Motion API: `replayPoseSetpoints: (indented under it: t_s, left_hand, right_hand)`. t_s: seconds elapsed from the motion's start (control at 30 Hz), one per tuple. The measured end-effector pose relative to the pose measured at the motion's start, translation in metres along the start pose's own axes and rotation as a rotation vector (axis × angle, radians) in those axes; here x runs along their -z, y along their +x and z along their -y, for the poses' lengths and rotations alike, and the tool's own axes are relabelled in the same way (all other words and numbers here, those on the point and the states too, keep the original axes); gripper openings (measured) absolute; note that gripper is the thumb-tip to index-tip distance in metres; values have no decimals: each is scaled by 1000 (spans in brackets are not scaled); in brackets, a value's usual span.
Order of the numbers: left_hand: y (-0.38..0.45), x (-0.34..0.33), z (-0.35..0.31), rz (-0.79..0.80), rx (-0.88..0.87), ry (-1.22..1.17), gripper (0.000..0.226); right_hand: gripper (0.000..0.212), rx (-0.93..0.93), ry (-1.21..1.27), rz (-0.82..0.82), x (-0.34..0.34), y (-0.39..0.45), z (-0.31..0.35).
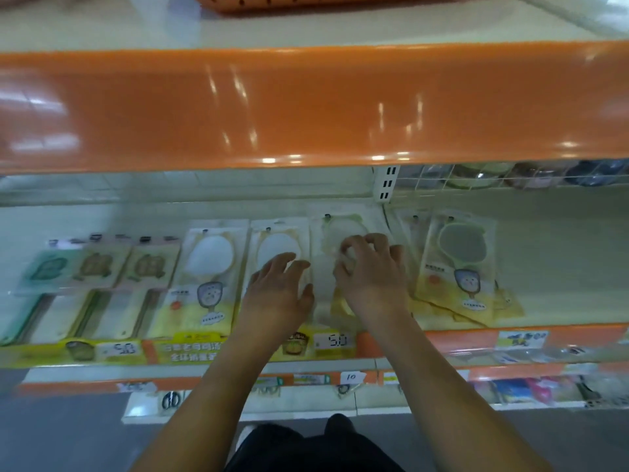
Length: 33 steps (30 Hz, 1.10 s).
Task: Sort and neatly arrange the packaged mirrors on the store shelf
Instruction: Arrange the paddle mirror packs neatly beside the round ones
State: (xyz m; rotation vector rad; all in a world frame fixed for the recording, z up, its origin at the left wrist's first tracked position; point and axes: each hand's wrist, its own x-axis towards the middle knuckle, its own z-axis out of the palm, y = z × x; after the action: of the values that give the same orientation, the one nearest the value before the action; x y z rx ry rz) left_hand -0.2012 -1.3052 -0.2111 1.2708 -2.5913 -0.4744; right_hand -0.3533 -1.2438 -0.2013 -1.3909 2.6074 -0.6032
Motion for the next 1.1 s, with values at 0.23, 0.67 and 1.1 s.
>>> replayPoseSetpoints:
  t_s: [0.23,0.67,1.1]
  left_hand:
    - [-1,25,60,9,24,-8,45]
    - [12,44,135,75,-69,20,40]
    - [11,41,159,100,-195,9,33]
  right_hand:
    - [28,-13,9,23,-26,-1,62]
    - [28,-159,-89,39,-72,-9,129]
    - [34,-242,-104,35,-88,-21,137]
